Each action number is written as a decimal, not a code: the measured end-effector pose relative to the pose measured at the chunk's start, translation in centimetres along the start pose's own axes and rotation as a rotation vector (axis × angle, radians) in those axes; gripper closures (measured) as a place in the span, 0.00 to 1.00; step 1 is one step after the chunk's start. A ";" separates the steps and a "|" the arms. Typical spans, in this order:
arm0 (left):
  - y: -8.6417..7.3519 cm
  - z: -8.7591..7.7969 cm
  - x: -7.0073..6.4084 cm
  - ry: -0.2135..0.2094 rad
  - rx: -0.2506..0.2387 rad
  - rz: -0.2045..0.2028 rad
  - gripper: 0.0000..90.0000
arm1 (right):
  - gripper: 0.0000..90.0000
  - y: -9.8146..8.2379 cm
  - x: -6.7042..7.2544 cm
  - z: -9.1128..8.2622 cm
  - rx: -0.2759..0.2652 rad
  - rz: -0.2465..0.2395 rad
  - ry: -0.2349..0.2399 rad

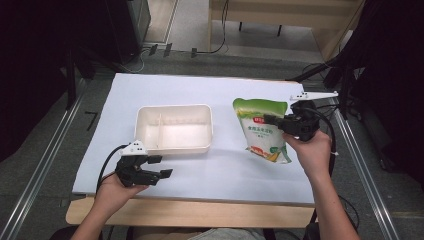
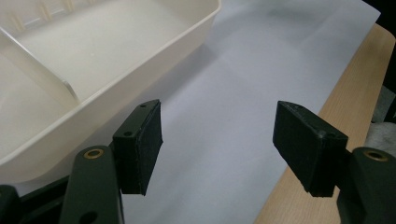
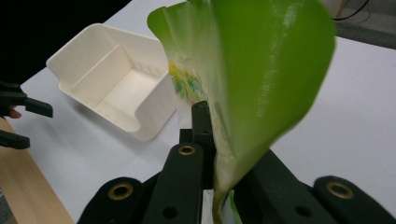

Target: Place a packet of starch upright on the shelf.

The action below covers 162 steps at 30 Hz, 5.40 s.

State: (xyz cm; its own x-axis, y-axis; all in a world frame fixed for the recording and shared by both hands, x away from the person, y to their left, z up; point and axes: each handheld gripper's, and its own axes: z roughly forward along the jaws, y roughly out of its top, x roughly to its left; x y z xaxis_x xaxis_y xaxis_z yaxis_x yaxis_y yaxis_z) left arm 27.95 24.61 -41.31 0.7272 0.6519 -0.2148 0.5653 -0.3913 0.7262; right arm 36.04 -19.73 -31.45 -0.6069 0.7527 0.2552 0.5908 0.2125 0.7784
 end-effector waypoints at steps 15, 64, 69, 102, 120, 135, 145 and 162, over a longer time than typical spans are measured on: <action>0.0 0.1 -0.1 -0.006 -0.002 -0.001 0.37 | 1.00 2.8 1.8 0.6 0.017 -0.035 0.052; 0.0 0.1 -0.1 -0.016 -0.013 0.004 0.37 | 1.00 16.0 9.5 9.2 0.065 -0.148 0.109; 0.0 0.1 -0.1 -0.016 -0.017 0.000 0.37 | 1.00 16.3 10.4 10.8 0.083 -0.153 0.123; 0.1 0.1 -0.2 -0.021 -0.012 0.008 0.37 | 1.00 12.8 14.8 22.5 0.221 -0.216 0.200; 0.1 0.3 -0.3 -0.022 -0.002 0.011 0.37 | 0.92 9.0 7.2 22.0 0.169 -0.155 0.181; 0.1 0.2 -0.2 -0.018 -0.003 0.005 0.37 | 0.58 9.1 6.5 20.1 0.146 -0.161 0.144; 0.0 0.2 -0.2 -0.019 -0.006 0.004 0.37 | 0.53 8.4 5.5 17.0 0.152 -0.159 0.152; 0.1 0.2 -0.1 -0.018 -0.002 0.003 0.37 | 0.48 3.7 4.6 11.7 0.136 -0.179 0.174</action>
State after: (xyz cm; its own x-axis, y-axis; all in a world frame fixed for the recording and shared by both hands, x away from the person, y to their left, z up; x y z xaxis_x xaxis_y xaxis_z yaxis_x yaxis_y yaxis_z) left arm 28.01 24.36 -41.41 0.7357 0.6390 -0.2245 0.5625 -0.3919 0.7280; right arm 41.68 -8.23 -34.07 -0.7832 0.5800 0.2240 0.5246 0.4231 0.7387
